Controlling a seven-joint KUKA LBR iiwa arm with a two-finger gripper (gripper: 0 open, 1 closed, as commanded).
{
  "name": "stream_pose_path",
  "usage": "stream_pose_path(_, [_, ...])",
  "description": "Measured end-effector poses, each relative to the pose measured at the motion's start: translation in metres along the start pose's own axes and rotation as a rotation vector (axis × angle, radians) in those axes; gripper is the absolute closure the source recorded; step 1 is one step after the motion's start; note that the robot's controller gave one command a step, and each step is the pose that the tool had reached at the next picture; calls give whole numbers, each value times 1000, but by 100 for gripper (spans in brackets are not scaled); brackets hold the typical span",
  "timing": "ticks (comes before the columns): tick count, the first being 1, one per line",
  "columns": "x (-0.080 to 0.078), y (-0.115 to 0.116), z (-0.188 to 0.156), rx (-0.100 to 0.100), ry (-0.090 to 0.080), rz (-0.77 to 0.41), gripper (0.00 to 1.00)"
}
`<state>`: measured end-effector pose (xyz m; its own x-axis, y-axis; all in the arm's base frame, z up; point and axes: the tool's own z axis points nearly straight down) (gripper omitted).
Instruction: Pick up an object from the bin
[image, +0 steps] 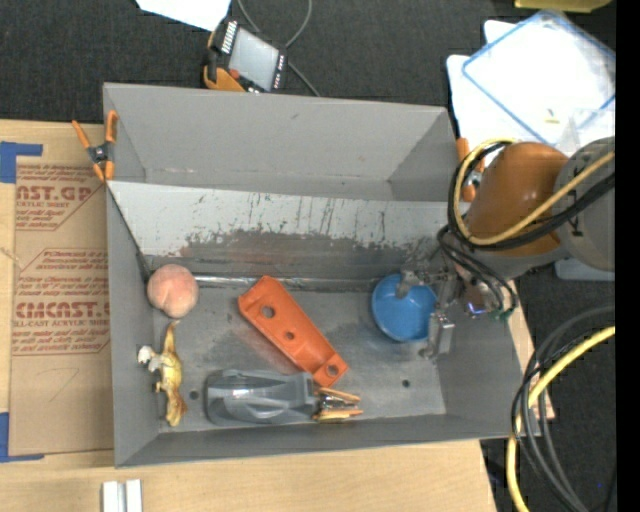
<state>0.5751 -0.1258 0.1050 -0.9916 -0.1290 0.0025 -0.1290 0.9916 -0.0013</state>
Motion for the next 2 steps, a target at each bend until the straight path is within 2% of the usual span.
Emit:
stream_pose_path(1, [17, 15, 35, -1, -2, -458, 100])
stream_pose_path(2, [17, 15, 35, -1, -2, -458, 100])
